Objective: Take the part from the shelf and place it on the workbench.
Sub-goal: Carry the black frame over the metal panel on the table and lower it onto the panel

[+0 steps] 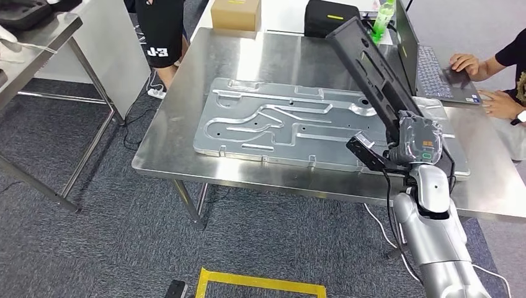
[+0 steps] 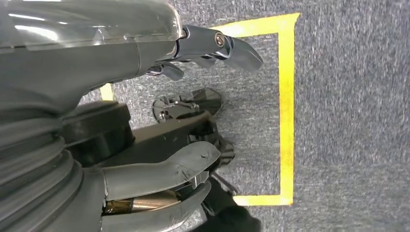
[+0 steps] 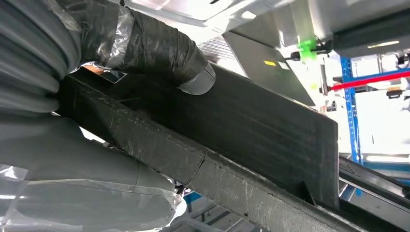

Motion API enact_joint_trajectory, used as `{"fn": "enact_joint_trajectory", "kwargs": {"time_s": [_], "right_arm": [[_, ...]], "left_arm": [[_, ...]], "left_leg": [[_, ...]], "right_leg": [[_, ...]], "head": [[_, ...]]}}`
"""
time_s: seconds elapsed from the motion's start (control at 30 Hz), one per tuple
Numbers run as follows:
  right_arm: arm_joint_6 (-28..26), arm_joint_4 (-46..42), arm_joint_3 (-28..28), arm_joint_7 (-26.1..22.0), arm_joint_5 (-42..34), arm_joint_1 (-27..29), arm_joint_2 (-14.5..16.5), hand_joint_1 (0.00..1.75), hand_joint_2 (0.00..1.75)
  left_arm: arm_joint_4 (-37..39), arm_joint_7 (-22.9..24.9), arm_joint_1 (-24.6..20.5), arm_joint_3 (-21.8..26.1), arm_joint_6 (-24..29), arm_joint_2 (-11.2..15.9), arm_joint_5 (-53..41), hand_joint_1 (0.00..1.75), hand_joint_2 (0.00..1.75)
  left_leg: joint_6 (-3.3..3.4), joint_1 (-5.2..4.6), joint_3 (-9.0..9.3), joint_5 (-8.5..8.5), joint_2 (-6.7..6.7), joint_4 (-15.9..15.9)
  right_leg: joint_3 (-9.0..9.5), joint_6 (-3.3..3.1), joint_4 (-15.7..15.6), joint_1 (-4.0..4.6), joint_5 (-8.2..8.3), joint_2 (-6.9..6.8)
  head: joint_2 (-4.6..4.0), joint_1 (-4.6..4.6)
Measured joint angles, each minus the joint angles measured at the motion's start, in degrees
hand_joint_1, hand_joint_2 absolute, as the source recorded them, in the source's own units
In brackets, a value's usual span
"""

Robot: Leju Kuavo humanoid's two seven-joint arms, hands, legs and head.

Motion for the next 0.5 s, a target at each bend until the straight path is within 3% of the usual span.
{"fn": "enact_joint_trajectory", "kwargs": {"time_s": [0.07, 0.1, 0.23, 0.3, 0.37, 0.4, 0.43, 0.5], "right_arm": [[0.33, 0.5, 0.16, -0.03, 0.54, -0.55, -0.01, 1.75, 1.75], [0.66, 0.85, 0.28, -0.05, 0.96, -0.94, -0.01, 1.75, 1.75], [1.95, 2.66, 1.13, -0.14, 2.38, -2.43, -0.01, 1.75, 1.75], [2.16, 3.4, 1.69, -0.19, 2.65, -3.21, 0.01, 1.75, 1.75], [2.54, 4.33, 2.26, -0.26, 2.76, -3.81, 0.02, 1.75, 1.75], [2.79, 4.83, 2.54, -0.35, 2.78, -3.92, 0.02, 1.75, 1.75], [3.06, 5.32, 2.81, -0.45, 2.79, -3.99, 0.03, 1.75, 1.75], [3.62, 6.18, 3.37, -0.74, 2.64, -4.24, 0.08, 1.75, 1.75]], "left_arm": [[0.0, 0.02, -0.1, -0.05, -0.01, -0.02, -0.09, 0.0, 1.75], [0.0, 0.03, -0.17, -0.1, -0.02, -0.02, -0.13, 0.0, 1.75], [0.0, 0.19, -0.4, -0.44, -0.09, -0.03, -0.36, 0.0, 1.75], [0.0, 0.24, -0.46, -0.56, -0.09, -0.02, -0.43, 0.0, 1.75], [0.0, 0.29, -0.4, -0.68, -0.09, -0.02, -0.54, 0.0, 1.75], [0.0, 0.31, -0.36, -0.73, -0.09, -0.01, -0.61, 0.0, 1.75], [0.0, 0.33, -0.33, -0.77, -0.09, -0.01, -0.68, 0.0, 1.75], [0.0, 0.34, -0.37, -0.82, -0.09, -0.01, -0.75, 0.0, 1.75]], "left_leg": [[-0.47, -0.19, -0.13, -0.24, 0.2, 0.29], [-0.73, -0.29, -0.19, -0.28, 0.25, 0.36], [-1.99, -0.19, -0.45, -1.21, 0.19, 1.41], [-2.41, -0.07, -2.86, -4.02, -0.06, 6.59], [-2.55, -0.05, -6.72, -6.96, -0.11, 14.04], [-2.53, -0.06, -7.98, -7.19, -0.11, 16.15], [-2.44, -0.06, -8.31, -6.37, -0.12, 16.26], [-2.02, -0.08, -6.03, -2.4, -0.2, 10.61]], "right_leg": [[3.04, -0.39, -5.73, 0.23, 1.6, -0.43], [3.55, -0.72, -6.83, 0.42, 1.55, -0.52], [3.93, -2.25, -7.35, 0.52, 1.57, -0.25], [4.2, -2.94, -7.53, 0.51, 1.59, -0.23], [4.27, -3.43, -7.44, 0.75, 1.45, -0.17], [4.31, -3.53, -7.38, 0.87, 1.38, -0.08], [4.36, -3.6, -7.3, 0.96, 1.3, 0.03], [4.48, -3.57, -7.11, 1.04, 1.12, 0.31]], "head": [[0.0, -0.01], [0.0, -0.02], [0.0, -0.05], [0.0, -0.08], [0.0, -0.1], [0.0, -0.1], [0.0, -0.1], [0.0, -0.1]]}}
